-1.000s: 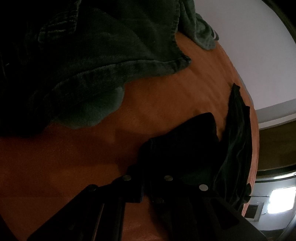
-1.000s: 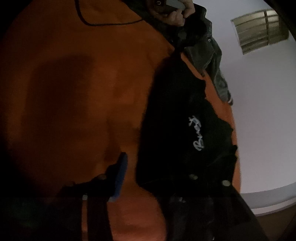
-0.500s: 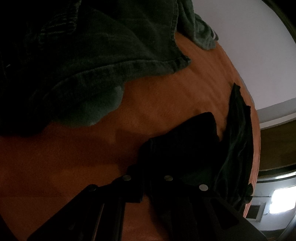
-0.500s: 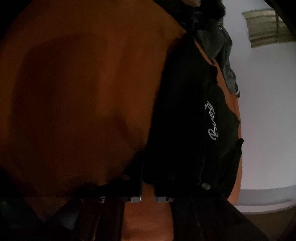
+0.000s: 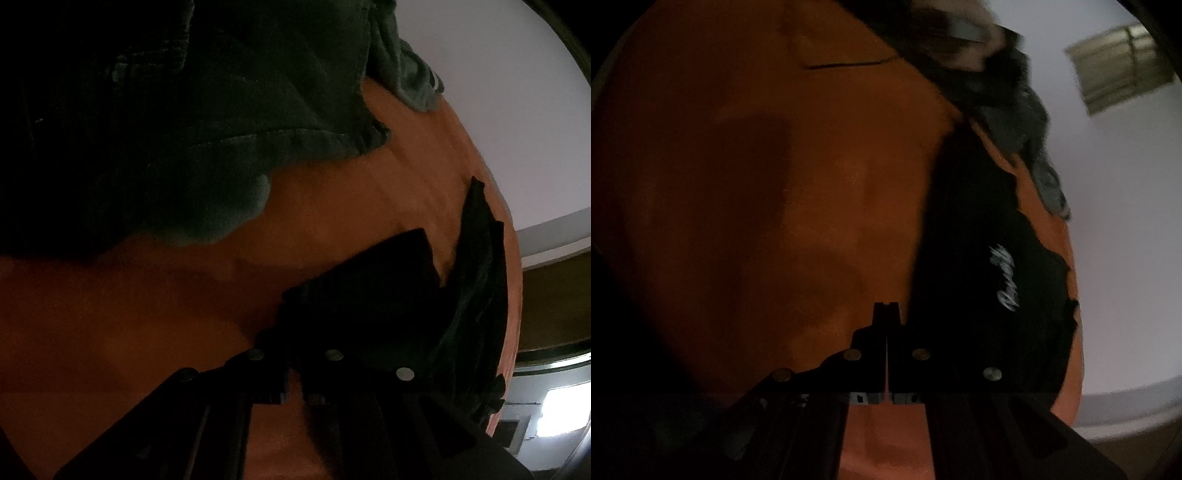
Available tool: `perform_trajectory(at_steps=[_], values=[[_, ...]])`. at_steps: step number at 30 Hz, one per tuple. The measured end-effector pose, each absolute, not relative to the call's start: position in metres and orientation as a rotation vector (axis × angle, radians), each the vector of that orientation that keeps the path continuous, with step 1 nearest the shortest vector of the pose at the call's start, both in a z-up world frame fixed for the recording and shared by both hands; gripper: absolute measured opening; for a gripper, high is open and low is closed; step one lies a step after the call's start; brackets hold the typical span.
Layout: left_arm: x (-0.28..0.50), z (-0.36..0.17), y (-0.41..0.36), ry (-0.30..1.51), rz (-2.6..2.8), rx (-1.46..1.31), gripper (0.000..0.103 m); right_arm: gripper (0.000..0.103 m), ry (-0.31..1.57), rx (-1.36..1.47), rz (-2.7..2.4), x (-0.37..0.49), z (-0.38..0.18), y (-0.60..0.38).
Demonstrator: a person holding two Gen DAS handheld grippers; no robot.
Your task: Fold clothes
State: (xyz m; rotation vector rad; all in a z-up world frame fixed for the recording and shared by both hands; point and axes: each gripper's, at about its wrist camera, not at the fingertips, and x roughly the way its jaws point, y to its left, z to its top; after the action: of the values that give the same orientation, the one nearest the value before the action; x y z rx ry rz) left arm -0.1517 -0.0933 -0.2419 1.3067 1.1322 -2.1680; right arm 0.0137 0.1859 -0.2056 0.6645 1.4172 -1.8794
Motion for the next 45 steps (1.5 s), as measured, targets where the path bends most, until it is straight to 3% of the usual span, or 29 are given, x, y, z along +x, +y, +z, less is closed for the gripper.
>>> perform_trajectory(at_steps=[2, 6, 12, 17, 22, 27, 31, 38, 45], values=[[-0.138, -0.217, -0.081, 1.095, -2.232, 1.200, 0.007, 0.000, 1.403, 0.669, -1.953, 0.007, -0.192, 0.199], [-0.125, -0.162, -0.036, 0.925, -2.394, 1.135, 0.044, 0.000, 1.371, 0.713, -2.149, -0.014, -0.155, 0.241], [-0.129, -0.092, 0.040, 0.659, -2.503, 1.355, 0.044, 0.000, 1.329, 0.817, -2.436, -0.020, -0.111, 0.330], [-0.098, 0.014, 0.095, 0.338, -2.469, 1.295, 0.048, 0.000, 1.385, 0.814, -2.557, -0.019, -0.065, 0.390], [-0.072, 0.112, 0.126, 0.308, -2.422, 1.279, 0.064, 0.000, 1.464, 0.784, -2.595, -0.026, 0.009, 0.418], [-0.084, 0.163, 0.145, 0.149, -2.398, 1.236, 0.079, 0.000, 1.431, 0.879, -2.602, -0.060, 0.100, 0.428], [-0.143, 0.136, 0.138, 0.107, -2.353, 1.244, 0.079, 0.000, 1.340, 1.073, -2.523, -0.125, 0.109, 0.424], [-0.335, 0.044, 0.133, -0.054, -2.393, 1.341, 0.079, 0.000, 1.275, 1.326, -2.379, -0.315, 0.003, 0.401], [-0.431, -0.043, 0.120, -0.056, -2.460, 1.570, 0.078, 0.000, 0.843, 1.430, -2.410, -0.432, -0.065, 0.410]])
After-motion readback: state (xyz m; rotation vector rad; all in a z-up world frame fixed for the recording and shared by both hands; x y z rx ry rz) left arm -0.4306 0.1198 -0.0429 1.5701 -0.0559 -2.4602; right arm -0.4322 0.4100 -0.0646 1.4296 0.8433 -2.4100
